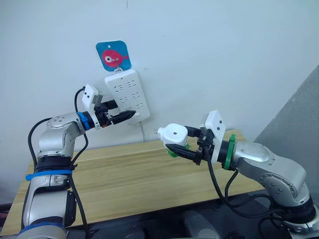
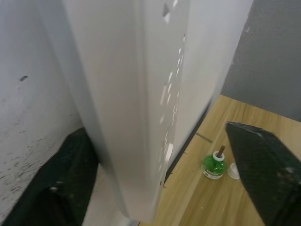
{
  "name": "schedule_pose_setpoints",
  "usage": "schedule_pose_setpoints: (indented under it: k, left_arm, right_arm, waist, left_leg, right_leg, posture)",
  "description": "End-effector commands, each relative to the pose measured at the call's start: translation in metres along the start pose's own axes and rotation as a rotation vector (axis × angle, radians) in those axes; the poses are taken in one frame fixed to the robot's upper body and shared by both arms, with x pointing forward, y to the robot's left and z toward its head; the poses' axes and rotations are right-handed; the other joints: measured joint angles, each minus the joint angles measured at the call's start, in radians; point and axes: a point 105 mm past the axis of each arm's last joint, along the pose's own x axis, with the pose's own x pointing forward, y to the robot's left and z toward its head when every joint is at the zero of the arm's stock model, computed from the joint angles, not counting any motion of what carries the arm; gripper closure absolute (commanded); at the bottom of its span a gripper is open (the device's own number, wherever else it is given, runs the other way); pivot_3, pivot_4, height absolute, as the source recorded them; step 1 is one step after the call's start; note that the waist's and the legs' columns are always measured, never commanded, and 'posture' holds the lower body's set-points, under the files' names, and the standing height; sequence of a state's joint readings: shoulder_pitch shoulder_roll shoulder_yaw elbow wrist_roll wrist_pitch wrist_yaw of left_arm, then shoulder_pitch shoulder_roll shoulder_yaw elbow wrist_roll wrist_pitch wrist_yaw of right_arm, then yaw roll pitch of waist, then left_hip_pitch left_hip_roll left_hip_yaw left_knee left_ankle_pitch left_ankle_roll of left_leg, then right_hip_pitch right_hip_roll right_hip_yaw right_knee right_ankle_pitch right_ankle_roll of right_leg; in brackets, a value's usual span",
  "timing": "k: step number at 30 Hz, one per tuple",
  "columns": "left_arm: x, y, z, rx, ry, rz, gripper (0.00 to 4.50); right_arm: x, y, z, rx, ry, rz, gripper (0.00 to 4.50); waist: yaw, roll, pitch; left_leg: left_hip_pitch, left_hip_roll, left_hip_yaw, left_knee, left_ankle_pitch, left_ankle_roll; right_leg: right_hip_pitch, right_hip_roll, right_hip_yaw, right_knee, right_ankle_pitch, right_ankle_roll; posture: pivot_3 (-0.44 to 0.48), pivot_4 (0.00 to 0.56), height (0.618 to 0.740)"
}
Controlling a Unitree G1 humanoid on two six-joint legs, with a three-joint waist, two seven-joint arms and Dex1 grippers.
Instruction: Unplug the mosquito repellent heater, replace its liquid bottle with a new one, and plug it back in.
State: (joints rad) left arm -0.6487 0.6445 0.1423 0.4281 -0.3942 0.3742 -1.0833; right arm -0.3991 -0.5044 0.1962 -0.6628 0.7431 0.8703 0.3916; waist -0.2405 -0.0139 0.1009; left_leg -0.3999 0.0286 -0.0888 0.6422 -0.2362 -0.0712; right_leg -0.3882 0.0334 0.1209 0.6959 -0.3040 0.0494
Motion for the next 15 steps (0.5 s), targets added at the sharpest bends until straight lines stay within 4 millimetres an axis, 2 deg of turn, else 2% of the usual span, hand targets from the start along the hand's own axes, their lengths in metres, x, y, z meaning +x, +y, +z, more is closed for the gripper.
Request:
schedule_pose_setpoints:
  k: [1,7,11,15]
  left_arm:
    - [0.001,-0.004,0.025,0.060,-0.053,-0.031,1.48]
    - [0.003,-0.004,0.023,0.068,-0.051,-0.022,3.20]
    - [0.003,-0.006,0.020,0.070,-0.041,-0.021,3.22]
    - [0.002,-0.006,0.018,0.071,-0.039,-0.014,3.22]
  right_arm:
    - [0.011,-0.002,0.011,-0.059,-0.024,-0.009,1.58]
    - [0.040,-0.020,0.020,-0.072,-0.018,-0.117,1.58]
    - [0.055,-0.031,0.024,-0.069,0.008,-0.214,1.58]
    - [0.067,-0.033,0.024,-0.075,0.025,-0.258,1.58]
  waist:
    - [-0.001,0.000,0.000]
    - [-0.004,0.000,0.001]
    - [-0.004,0.000,0.001]
    - [-0.005,0.000,0.001]
  left_leg:
    - [0.000,0.000,0.000,0.000,0.000,0.000]
    - [0.000,0.000,-0.001,0.000,0.000,0.000]
    - [-0.001,0.000,-0.001,0.000,0.000,0.000]
    - [-0.001,-0.001,-0.003,0.000,0.000,0.000]
  right_leg:
    - [0.000,0.000,0.000,0.000,0.000,0.000]
    - [0.000,0.000,-0.001,0.000,0.000,0.000]
    - [0.000,-0.001,-0.001,0.000,0.000,0.000]
    - [0.000,-0.001,-0.001,0.000,0.000,0.000]
  posture:
    - [-0.259,0.086,0.740]
    - [-0.254,0.086,0.740]
    - [-0.252,0.089,0.740]
    - [-0.249,0.090,0.740]
